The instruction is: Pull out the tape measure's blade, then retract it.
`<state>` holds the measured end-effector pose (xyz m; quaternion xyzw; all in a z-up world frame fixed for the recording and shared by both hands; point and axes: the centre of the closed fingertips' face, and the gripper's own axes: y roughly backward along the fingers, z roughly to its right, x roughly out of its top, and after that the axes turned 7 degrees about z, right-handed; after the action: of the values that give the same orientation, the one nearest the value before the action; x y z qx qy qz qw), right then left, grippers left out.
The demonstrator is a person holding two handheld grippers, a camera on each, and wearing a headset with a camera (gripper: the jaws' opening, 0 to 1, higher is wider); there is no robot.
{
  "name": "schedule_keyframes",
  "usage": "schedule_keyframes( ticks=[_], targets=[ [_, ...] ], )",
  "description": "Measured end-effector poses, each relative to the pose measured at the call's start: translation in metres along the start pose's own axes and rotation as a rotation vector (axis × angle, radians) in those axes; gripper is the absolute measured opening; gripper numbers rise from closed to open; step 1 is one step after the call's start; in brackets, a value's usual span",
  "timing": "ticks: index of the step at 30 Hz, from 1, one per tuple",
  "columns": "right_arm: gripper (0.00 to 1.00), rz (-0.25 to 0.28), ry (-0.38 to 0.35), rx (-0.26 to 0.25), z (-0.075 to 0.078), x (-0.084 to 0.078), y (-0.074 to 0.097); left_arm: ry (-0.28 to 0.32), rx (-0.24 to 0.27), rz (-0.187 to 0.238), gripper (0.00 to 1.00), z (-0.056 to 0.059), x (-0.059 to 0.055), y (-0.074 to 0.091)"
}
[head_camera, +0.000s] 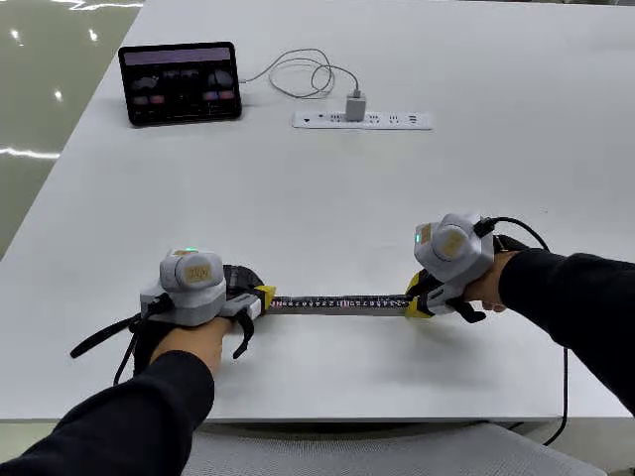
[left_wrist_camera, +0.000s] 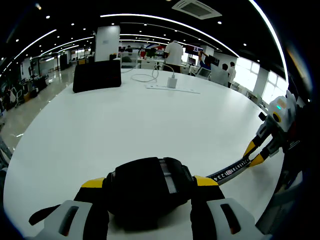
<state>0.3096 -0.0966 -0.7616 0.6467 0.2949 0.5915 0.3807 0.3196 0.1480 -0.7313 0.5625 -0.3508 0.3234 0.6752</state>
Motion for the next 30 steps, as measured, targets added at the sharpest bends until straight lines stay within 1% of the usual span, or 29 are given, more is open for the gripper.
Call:
schedule_keyframes(
  ticks=[15, 17, 19, 23, 30],
  targets=[
    [0.11, 0.026, 0.007, 0.013, -0.004, 0.013, -0.009, 0.001, -0.003, -0.005, 0.62, -0.002, 0.000, -0.001],
    [0.11, 0.028, 0.034, 0.009, -0.005, 0.015, -0.010, 0.001, -0.004, -0.005, 0.62, -0.002, 0.000, -0.001],
    [0.11, 0.031, 0.025, 0.007, -0.006, 0.017, -0.012, 0.001, -0.004, -0.005, 0.62, -0.002, 0.000, -0.001],
    [0.11, 0.038, 0.024, 0.011, -0.006, 0.022, -0.014, 0.001, -0.004, -0.006, 0.62, -0.001, 0.000, -0.001],
    [0.11, 0.037, 0.029, 0.017, -0.007, 0.027, -0.018, 0.001, -0.005, -0.007, 0.62, -0.001, 0.000, -0.001]
  ],
)
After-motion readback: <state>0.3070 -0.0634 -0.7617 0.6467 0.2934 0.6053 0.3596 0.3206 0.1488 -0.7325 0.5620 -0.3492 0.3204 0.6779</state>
